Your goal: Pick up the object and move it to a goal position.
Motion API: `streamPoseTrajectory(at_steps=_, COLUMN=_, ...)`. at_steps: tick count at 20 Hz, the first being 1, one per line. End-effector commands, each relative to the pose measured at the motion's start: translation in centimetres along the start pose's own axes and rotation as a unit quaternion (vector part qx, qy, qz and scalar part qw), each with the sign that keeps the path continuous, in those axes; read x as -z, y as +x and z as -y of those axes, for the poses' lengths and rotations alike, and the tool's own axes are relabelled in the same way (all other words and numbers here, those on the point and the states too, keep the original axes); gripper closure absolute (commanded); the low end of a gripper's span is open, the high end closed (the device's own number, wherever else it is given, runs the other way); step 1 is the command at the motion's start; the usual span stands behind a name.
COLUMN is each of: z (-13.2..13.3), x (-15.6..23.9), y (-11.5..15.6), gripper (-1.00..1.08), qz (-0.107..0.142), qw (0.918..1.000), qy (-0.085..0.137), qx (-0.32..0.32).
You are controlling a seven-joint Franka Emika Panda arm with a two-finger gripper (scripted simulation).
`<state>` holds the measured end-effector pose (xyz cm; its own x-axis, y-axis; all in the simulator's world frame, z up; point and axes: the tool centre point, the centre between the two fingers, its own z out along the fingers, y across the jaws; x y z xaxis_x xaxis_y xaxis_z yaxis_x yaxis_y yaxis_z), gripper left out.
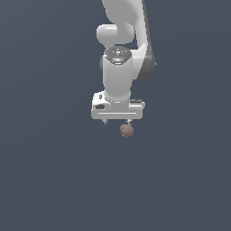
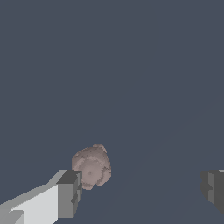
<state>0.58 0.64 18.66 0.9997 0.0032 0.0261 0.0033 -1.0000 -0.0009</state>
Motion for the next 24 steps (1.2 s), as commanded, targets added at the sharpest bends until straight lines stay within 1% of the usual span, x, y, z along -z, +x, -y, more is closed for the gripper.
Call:
streamPoseTrajectory(at_steps=1, z=0.0, x=0.0, y=0.0, gripper=-0.92, qz=0.000, qw=1.0000, qy=0.000, qx=0.000)
streamPoseTrajectory(at_steps=14, z=-1.1, x=-0.4, y=0.1, gripper=-0.92, qz=0.002, qw=0.9999, qy=-0.002, qx=0.015)
streamPoseTrajectory(at_steps=19, z=-0.6, x=-1.0, y=-0.2, gripper=-0.92, qz=0.002, qw=0.9997, qy=-0.002, qx=0.024)
streamPoseTrajectory(at_steps=24, z=0.7, x=-2.9, y=-1.1, gripper=-0.92, qz=0.005, qw=0.9985, qy=-0.002, qx=0.054)
